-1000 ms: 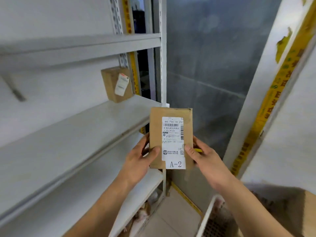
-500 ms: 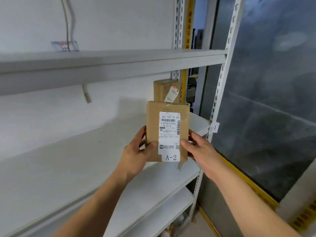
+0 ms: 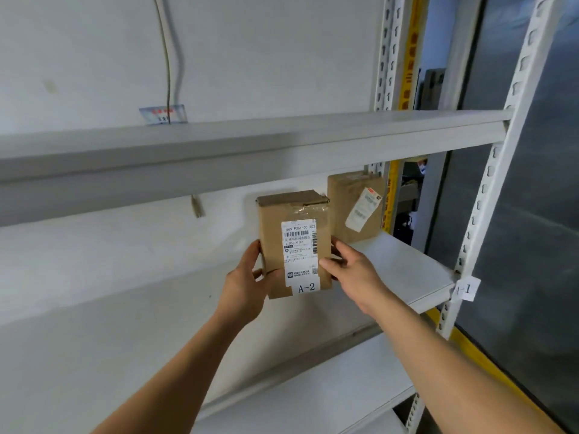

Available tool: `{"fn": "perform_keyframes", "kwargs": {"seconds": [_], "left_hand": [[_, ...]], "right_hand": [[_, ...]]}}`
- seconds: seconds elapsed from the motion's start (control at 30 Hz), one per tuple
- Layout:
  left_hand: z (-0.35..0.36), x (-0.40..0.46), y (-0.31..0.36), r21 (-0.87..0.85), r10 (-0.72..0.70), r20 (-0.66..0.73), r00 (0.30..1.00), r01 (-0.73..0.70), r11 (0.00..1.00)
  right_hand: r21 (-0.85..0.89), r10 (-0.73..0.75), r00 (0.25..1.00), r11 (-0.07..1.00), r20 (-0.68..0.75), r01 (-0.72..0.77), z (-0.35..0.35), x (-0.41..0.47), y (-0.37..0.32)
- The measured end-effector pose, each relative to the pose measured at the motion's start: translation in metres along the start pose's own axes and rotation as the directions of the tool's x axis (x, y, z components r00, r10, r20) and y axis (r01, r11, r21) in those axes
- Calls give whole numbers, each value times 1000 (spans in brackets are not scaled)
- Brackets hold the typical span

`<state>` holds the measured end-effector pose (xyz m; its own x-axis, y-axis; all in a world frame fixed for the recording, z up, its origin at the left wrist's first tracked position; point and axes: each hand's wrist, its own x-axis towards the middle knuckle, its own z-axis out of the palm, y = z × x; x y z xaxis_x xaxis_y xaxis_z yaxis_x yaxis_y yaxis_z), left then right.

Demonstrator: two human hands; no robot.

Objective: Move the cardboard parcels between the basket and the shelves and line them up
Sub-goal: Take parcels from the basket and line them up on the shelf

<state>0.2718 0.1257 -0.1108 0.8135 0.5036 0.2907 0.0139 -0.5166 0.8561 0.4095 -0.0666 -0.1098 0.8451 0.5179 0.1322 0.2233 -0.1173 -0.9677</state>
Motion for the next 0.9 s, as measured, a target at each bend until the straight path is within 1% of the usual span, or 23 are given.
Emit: {"fn": "perform_keyframes", "kwargs": {"seconds": [0.17, 0.27, 0.4, 0.6, 0.7, 0.9], "left_hand": [[30, 42, -9, -41, -42, -57, 998, 40, 998], [47, 61, -17, -51, -88, -72, 994, 84, 995], [62, 85, -30, 20, -74, -65, 995, 75, 997], [83, 120, -32, 4, -76, -76, 994, 76, 997], [94, 132, -32, -41, -92, -93, 991, 89, 995], [103, 146, -30, -26, -88, -126, 988, 85, 996]], "right_hand": [[-92, -7, 1000, 996, 12, 8, -7, 60, 13], [-128, 19, 999, 992, 27, -16, -10, 81, 19], [-100, 72, 997, 992, -2, -72, -18, 102, 29], [-82, 73, 992, 993, -101, -81, -27, 134, 39], [-46, 75, 989, 996, -127, -82, -33, 143, 41], [-44, 74, 985, 996, -156, -82, -36, 160, 51]]}}
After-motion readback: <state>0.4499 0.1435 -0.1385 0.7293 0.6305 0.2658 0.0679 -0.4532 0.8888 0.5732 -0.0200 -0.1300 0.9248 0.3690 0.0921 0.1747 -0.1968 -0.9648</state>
